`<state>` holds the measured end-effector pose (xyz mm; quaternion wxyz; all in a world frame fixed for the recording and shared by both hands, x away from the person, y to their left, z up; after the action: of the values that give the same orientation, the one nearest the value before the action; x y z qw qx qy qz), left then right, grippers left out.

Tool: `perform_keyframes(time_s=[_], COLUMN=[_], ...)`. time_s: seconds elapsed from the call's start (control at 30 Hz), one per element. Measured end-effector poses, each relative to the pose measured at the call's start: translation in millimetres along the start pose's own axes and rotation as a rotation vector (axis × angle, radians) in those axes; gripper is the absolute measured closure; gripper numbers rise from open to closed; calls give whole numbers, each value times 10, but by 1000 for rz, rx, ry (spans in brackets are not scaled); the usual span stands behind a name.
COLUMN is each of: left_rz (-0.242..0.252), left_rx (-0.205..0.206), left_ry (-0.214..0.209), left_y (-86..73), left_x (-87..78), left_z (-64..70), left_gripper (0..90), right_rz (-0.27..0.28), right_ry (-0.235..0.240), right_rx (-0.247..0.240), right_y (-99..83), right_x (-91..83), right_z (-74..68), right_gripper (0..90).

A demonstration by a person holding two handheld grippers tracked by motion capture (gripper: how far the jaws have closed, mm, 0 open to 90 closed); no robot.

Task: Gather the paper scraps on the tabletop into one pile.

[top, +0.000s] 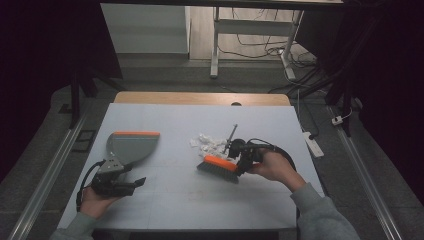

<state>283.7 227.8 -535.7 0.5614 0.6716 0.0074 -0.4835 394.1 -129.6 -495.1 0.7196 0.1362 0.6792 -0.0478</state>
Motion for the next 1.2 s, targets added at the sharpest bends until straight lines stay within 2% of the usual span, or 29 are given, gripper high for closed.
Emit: perform_keyframes(time_s=[0.1, 0.13, 0.2, 0.3, 0.33, 0.4, 0.47, 0.57, 0.73, 0.8, 0.87, 0.9, 0.93, 1.03, 1.1, 1.2], left_rz=[0, 0, 2, 7, 7, 6, 3, 5, 5, 5, 7, 8, 8, 8, 9, 13], left_rx=[-1, 0, -2, -5, -7, -8, -3, 1, 6, 8, 10, 12, 14, 21, 24, 25], left_ry=[-1, -1, -2, -3, -3, -3, -3, -4, -7, -10, -11, -11, -11, -14, -17, -20], left_y=[-5, -6, -8, -14, -15, -15, -13, -6, 4, 10, 17, 19, 21, 25, 27, 23], left_x=[-5, -6, -12, -19, -19, -16, -16, -17, -7, -3, -2, -4, -5, -2, 0, -3], left_z=[-1, 0, -1, -6, -8, -7, 1, 14, 17, 22, 29, 32, 35, 46, 49, 49], left_gripper=[284, 283, 284, 284, 284, 284, 284, 284, 284, 284, 284, 284, 284, 284, 284, 283], right_rz=[33, 49, 81, 148, 180, 233, 260, 231, 136, 108, 69, 69, 56, 35, 12, 2], right_ry=[-84, -98, -77, -65, -61, -60, -69, -90, -68, -40, -20, -32, -33, 6, 51, 77], right_rx=[32, 48, 68, 111, 132, 212, 300, 419, 675, 771, 825, 852, 870, 896, 892, 869], right_y=[121, 144, 156, 106, 66, -39, -183, -444, -930, -1083, -1176, -1194, -1193, -1102, -940, -704], right_x=[-8, -14, -29, -102, -144, -246, -345, -424, -352, -280, -197, -197, -205, -200, -171, -111], right_z=[181, 224, 263, 219, 209, 194, 198, 211, 265, 285, 282, 287, 289, 278, 237, 220], right_gripper=[712, 712, 712, 711, 711, 711, 711, 711, 711, 711, 712, 712, 712, 713, 713, 713])
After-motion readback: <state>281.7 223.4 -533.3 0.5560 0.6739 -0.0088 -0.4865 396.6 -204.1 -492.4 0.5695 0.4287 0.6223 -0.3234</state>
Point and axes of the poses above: each handheld gripper's, and its own axes: x roughly forward along the jaws, y roughly out of its top, z roughly to its right, the point moved 5 cm from there along x, roughly forward along the jaws, and after that the axes turned 2 degrees about -y, right-handed, at the moved point
